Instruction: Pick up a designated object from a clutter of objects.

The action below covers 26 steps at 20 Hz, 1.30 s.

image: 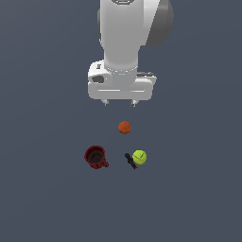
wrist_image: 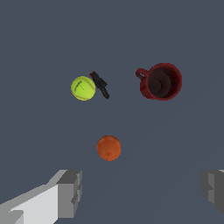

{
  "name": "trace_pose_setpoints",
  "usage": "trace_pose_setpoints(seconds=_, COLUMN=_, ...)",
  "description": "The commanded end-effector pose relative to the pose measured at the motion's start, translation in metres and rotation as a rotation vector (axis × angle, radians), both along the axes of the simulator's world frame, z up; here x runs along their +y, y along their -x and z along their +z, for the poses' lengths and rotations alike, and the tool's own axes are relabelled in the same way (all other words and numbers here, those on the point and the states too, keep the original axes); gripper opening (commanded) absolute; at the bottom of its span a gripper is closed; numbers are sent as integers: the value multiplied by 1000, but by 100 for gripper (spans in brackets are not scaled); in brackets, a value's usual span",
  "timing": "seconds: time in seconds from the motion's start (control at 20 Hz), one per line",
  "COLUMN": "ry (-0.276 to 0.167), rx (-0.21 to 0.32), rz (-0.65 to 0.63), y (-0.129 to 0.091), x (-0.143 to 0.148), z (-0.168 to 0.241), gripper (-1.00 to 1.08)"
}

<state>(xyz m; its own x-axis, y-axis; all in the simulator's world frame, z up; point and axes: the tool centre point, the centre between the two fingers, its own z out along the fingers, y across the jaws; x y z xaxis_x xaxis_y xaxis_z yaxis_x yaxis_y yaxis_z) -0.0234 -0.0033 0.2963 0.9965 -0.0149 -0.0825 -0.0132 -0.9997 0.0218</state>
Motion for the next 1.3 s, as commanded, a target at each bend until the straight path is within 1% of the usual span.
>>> trace_pose_setpoints(seconds=0.0, ry=0, rx=0, rz=0, y=0, x=0, z=0, gripper=100)
trace_pose_setpoints(seconds=0.15, ry=2, rx=5, rz=-2, y=0, x=-3, z=-2, gripper=100)
trace_pose_setpoints(seconds=0.4, ry=10, rx=33, rz=-11, y=0, x=-16, z=-14, gripper=100)
trace_pose_setpoints(seconds=0.55, ry=12, rx=39, rz=-13, y=0, x=-19, z=-16, gripper=100)
trace_pose_setpoints(seconds=0.9, ry=11, rx=34, rz=-24, y=-4, x=-15, z=-21, gripper=100)
trace_pose_setpoints(seconds=1.25, ry=7, rx=15, rz=-81, y=-23, x=1, z=-45, gripper=100)
